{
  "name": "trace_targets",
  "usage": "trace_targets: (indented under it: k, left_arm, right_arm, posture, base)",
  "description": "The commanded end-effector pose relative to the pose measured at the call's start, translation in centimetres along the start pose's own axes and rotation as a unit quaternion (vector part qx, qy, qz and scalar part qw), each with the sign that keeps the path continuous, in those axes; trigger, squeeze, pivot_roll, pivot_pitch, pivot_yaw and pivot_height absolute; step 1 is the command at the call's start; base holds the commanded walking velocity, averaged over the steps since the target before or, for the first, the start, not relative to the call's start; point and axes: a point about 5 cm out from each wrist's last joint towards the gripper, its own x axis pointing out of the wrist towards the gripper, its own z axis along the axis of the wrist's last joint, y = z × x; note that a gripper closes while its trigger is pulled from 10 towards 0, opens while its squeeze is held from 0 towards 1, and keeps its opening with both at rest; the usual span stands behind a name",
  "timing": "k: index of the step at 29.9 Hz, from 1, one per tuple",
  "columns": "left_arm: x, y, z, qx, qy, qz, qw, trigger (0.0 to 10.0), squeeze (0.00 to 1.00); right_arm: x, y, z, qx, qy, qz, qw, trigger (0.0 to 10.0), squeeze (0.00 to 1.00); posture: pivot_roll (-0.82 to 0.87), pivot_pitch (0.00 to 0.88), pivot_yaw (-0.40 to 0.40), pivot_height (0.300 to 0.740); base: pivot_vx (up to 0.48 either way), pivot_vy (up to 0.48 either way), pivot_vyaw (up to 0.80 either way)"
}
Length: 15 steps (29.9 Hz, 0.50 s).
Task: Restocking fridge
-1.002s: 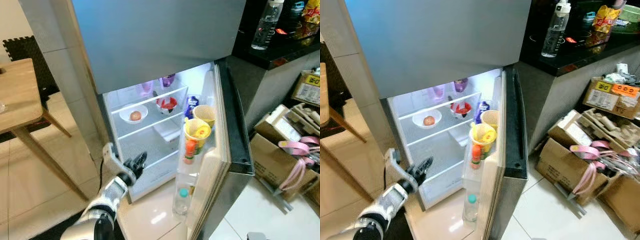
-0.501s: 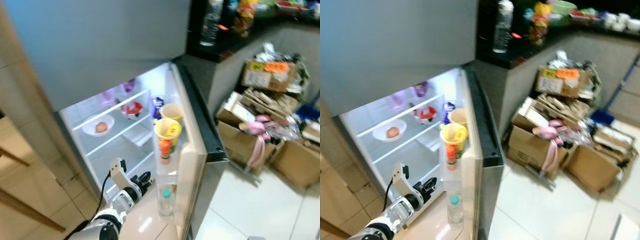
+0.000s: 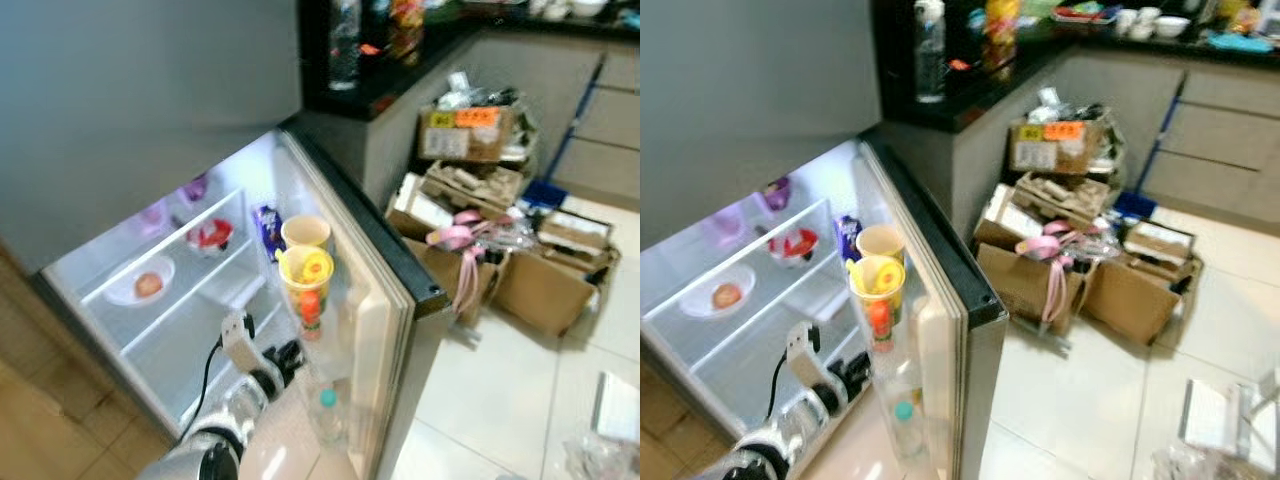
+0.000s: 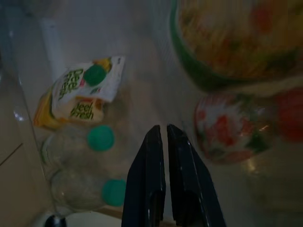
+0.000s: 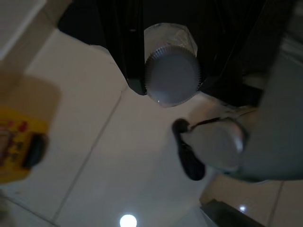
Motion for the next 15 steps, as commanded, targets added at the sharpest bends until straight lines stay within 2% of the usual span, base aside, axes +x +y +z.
trace_targets:
  k: [1, 7, 15]
  left_arm:
    - [0.3, -0.7, -0.2, 0.012, 0.003, -0.017, 1.000, 10.0, 0.00]
    - [0.9, -1.9, -0.4, 0.032, 0.010, -0.051, 0.998, 10.0, 0.00]
    - [1.2, -2.7, -0.5, 0.040, 0.015, -0.072, 0.997, 10.0, 0.00]
  right_arm:
    - [0.0, 0.4, -0.1, 0.004, 0.000, 0.003, 1.000, 10.0, 0.00]
    - [0.0, 0.3, -0.2, 0.001, 0.002, -0.003, 1.000, 10.0, 0.00]
    - [0.0, 0.1, -0.2, 0.001, 0.004, -0.012, 1.000, 10.0, 0.00]
  posture:
    - [-0.10, 0.000, 0.024, 0.740]
    - [-0.10, 0.000, 0.024, 0.740]
    - [-0.10, 0.000, 0.025, 0.740]
  base:
    - [0.000, 0.000, -0.76]
    - [0.000, 0.000, -0.76]
    - [0.000, 0.000, -0.76]
